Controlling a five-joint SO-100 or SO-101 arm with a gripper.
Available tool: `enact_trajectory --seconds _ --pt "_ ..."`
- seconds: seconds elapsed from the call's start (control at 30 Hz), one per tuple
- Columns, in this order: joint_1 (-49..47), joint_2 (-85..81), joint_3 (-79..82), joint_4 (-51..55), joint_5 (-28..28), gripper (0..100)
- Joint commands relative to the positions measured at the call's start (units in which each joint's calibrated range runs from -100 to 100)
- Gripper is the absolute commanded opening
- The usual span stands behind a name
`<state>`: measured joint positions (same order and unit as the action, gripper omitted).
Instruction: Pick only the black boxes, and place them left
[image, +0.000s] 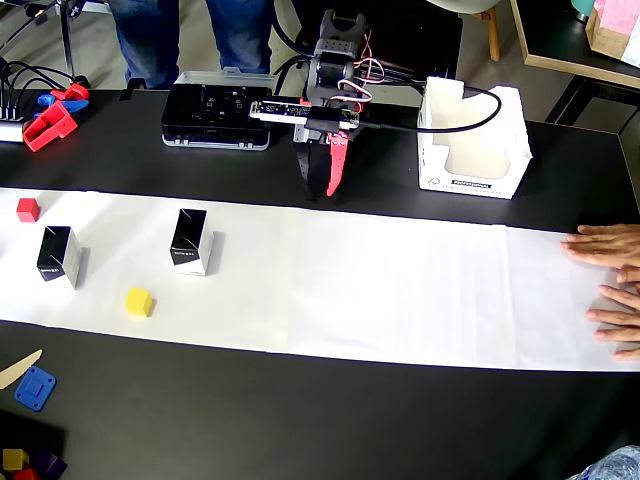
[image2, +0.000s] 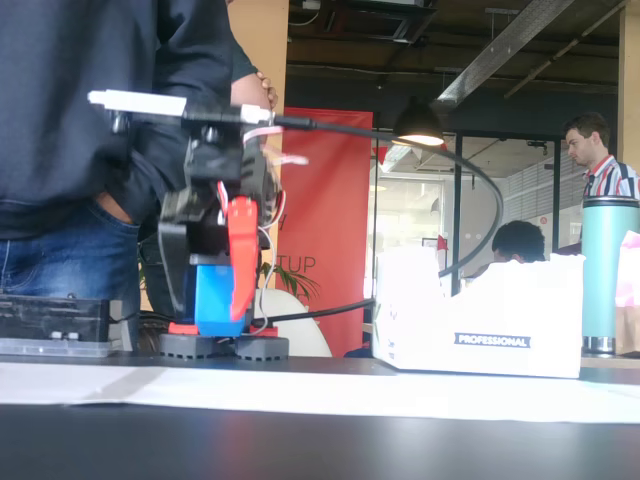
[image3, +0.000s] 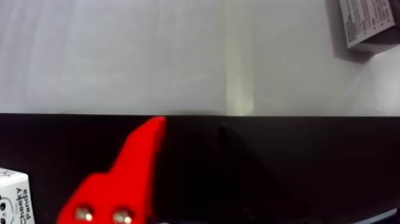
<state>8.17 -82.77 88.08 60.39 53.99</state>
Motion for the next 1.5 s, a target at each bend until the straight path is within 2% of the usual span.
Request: enact_trajectory --seconds 0.0,0.1,0.2,0.3,0.4,0.5,0.63,1.07,1.17,1.27,1.47 --pt "0.19 13.83 -17.34 0.18 0.17 21" --pt "0.19 21.41 -28.24 4.48 0.17 21" --pt "0.19 27.02 -42.52 17.27 0.17 21" --pt "0.19 32.63 -55.28 26.65 1.38 34" --pt "5.39 37.61 -62.73 31.03 6.69 44" --pt "13.1 41.8 -66.36 30.87 13.11 45" --pt "20.89 49.31 -73.19 30.71 17.38 45" --pt "25.22 78.94 -107.68 30.71 17.17 45" --pt "25.22 85.1 -112.11 30.55 16.9 45" --pt "25.22 89.85 -112.38 23.47 16.74 45" --pt "20.46 97.75 -112.29 19.58 11.59 45"
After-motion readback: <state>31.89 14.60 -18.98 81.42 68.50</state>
